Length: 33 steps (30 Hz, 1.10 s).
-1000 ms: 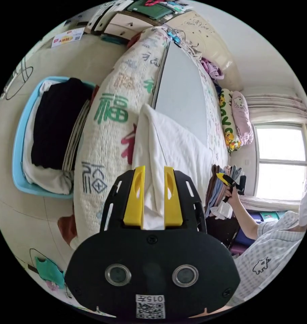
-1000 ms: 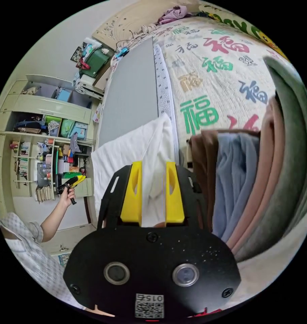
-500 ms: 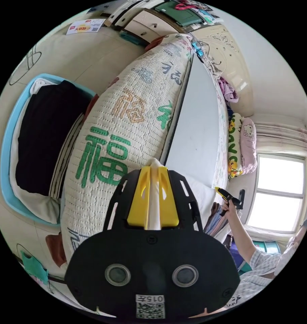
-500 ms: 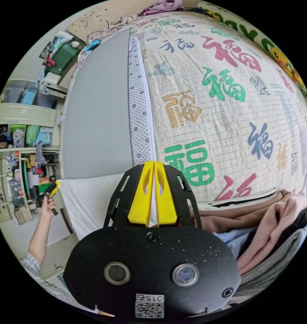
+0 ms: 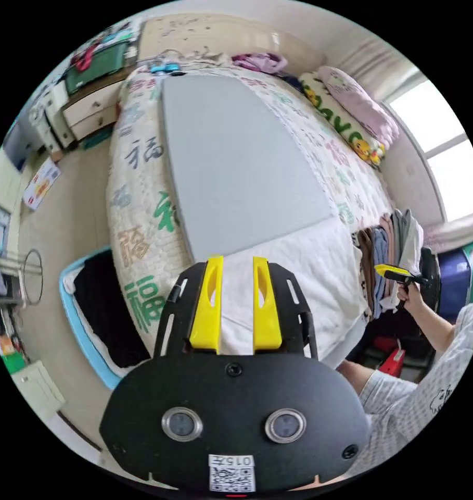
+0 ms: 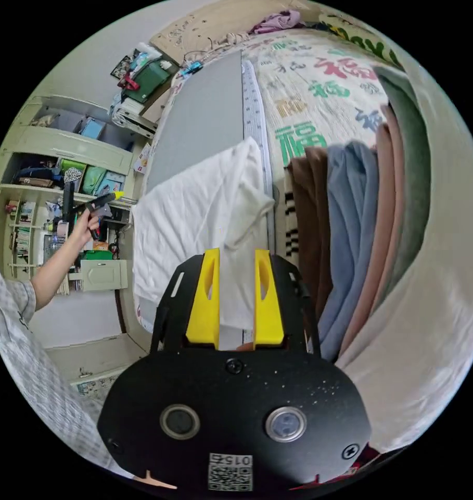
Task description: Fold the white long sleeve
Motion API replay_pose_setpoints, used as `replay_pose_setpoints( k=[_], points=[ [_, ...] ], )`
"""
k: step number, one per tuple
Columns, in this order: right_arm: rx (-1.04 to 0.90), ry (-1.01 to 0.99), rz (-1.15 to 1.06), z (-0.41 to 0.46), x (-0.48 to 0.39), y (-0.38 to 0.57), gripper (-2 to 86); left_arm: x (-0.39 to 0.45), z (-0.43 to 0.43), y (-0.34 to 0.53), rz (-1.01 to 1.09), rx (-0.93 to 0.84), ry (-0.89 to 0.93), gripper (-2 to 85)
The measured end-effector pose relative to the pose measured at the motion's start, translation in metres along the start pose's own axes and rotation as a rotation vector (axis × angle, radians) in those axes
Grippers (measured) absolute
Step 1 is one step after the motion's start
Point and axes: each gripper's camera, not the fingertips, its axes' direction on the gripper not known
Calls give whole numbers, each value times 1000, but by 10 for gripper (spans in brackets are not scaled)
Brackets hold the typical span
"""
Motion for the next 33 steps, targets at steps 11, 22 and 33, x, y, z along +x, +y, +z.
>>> replay_pose_setpoints(
  k=[11,22,33],
  points=[
    [-53,-82,173,57,83,29,96,210,190,-176,303,-251,198,132],
    [-3,-85,131,76,120,31,52,270,274,-201,371,-396,23,30],
    [77,-122,126,97,152,46,-4,259,246,-204,337,-354,89,9]
  ],
)
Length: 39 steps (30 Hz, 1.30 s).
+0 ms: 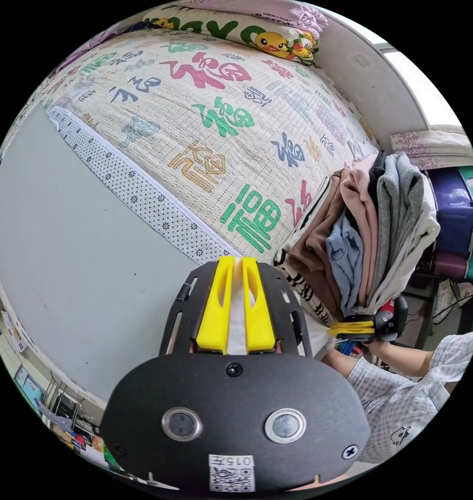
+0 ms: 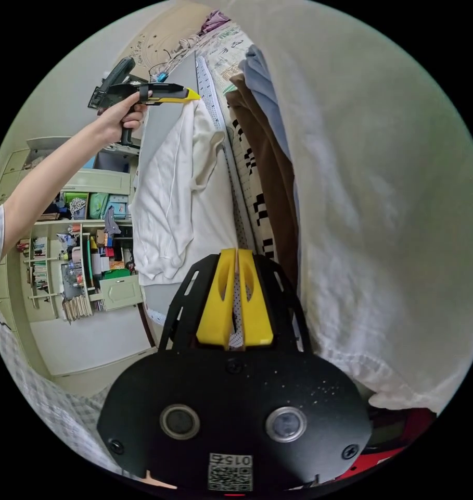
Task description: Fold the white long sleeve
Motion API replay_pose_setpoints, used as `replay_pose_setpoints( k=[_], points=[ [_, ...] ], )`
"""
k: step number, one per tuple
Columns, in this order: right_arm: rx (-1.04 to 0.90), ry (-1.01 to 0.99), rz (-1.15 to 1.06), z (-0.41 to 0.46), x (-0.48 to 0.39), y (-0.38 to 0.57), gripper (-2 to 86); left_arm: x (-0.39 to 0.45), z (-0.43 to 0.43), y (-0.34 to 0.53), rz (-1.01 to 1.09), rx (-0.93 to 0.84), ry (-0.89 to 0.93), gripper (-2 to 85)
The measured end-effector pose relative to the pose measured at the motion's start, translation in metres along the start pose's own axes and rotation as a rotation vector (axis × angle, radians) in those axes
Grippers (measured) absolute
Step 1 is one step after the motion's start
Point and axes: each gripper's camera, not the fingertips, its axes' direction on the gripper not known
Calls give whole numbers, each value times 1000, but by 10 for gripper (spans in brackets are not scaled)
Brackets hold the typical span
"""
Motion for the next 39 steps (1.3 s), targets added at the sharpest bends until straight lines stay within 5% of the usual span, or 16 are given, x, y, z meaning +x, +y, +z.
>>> replay_pose_setpoints(
  k=[8,13,20,24,27,32,39],
  points=[
    [171,109,-39,-64,2,33,-4,2,-79,25,64,219,250,9],
    [175,-14,-236,-93,-50,52,-2,-26,-173,114,102,443,409,8],
    [-141,-174,-542,81,-131,47,-1,-141,-189,270,-134,495,377,7],
    [-315,-79,-599,186,-144,47,-1,-214,-141,353,-450,445,312,3],
    [-395,-15,-619,232,-143,44,-2,-238,-134,398,-595,609,413,49],
    [-422,-15,-600,247,-135,32,-2,-226,-128,386,-523,608,529,117],
    [-438,43,-667,263,-147,23,-1,-215,-148,373,-470,488,447,0]
  ],
)
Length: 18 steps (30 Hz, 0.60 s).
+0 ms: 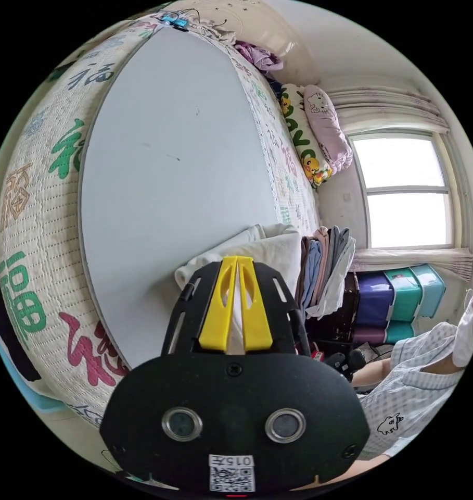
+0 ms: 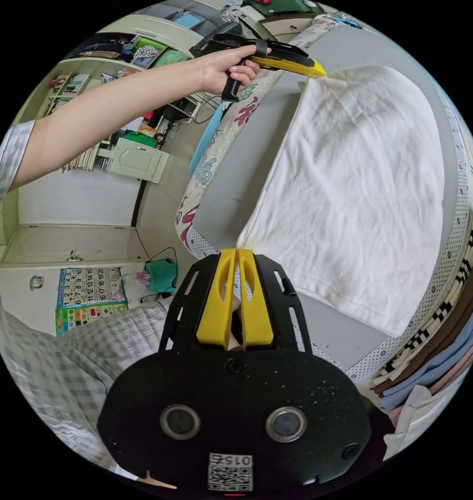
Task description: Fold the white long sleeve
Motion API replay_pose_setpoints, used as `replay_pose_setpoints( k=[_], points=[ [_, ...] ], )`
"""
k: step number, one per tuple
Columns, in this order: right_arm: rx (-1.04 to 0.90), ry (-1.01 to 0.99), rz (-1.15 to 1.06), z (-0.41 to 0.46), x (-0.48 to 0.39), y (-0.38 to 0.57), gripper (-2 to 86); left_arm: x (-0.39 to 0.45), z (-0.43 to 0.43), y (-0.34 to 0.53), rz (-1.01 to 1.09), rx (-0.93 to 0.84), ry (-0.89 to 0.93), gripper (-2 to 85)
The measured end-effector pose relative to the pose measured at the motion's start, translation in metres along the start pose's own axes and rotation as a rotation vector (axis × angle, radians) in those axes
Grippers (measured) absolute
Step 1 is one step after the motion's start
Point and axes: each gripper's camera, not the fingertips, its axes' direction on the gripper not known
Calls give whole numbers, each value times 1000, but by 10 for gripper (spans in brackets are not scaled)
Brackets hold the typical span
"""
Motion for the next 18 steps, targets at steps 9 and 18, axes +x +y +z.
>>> replay_pose_setpoints(
  k=[9,18],
  points=[
    [-36,-33,5,15,19,-26,-2,-1,-37,18,-46,39,2,87],
    [-66,-33,-31,12,18,-55,-1,34,-44,36,-34,160,-29,24]
  ],
)
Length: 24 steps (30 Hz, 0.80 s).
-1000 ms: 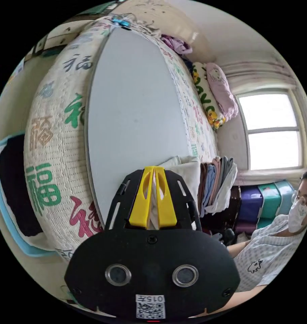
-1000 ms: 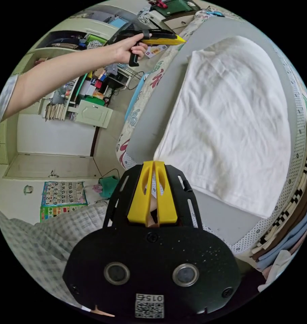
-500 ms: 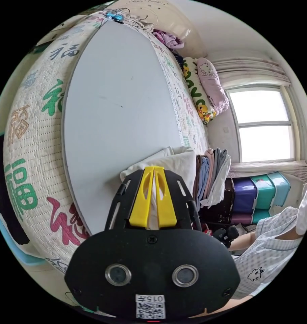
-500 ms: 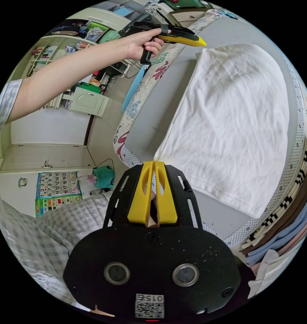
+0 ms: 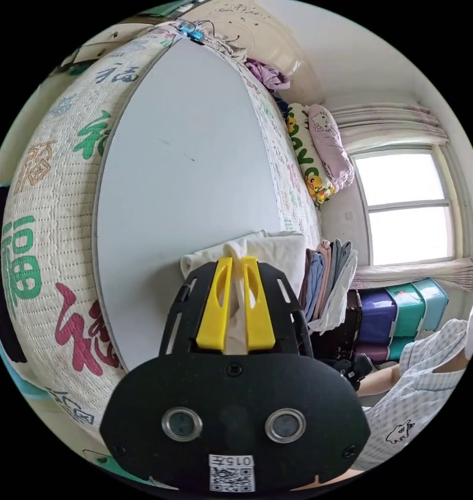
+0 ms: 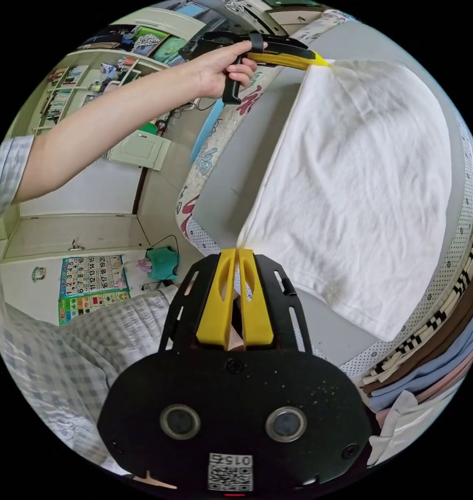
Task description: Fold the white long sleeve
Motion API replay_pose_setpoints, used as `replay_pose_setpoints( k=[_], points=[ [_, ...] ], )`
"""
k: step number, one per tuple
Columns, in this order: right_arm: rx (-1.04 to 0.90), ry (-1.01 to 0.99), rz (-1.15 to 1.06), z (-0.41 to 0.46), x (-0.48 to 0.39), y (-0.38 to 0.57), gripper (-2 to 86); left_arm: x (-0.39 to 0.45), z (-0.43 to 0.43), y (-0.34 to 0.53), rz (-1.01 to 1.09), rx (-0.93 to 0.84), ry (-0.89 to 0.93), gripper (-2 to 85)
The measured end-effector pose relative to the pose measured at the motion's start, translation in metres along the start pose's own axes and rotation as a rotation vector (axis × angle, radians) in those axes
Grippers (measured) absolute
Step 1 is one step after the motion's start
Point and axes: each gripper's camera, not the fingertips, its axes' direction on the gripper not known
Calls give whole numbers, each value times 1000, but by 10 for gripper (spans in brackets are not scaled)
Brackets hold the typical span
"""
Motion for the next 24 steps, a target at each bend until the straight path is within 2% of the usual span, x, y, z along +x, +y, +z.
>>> replay_pose_setpoints(
  k=[7,10,12,14,16,19,24],
  points=[
    [-66,-47,-5,38,2,-29,-1,2,-9,22,34,-42,-271,12],
    [-112,-14,36,56,7,-45,-1,4,-8,25,8,-26,-270,15],
    [-128,-98,67,59,8,-46,-1,12,-8,26,23,-29,-308,19],
    [-246,-142,33,70,-2,-40,0,15,-11,28,16,-25,-314,26],
    [-286,-138,-37,66,-21,-27,-1,14,-19,31,-35,-6,-292,40],
    [-139,-110,-151,10,-47,-19,-4,25,-36,37,-41,40,-316,48],
    [325,155,-14,-120,3,-65,-5,54,-48,46,14,92,-281,31]
  ],
)
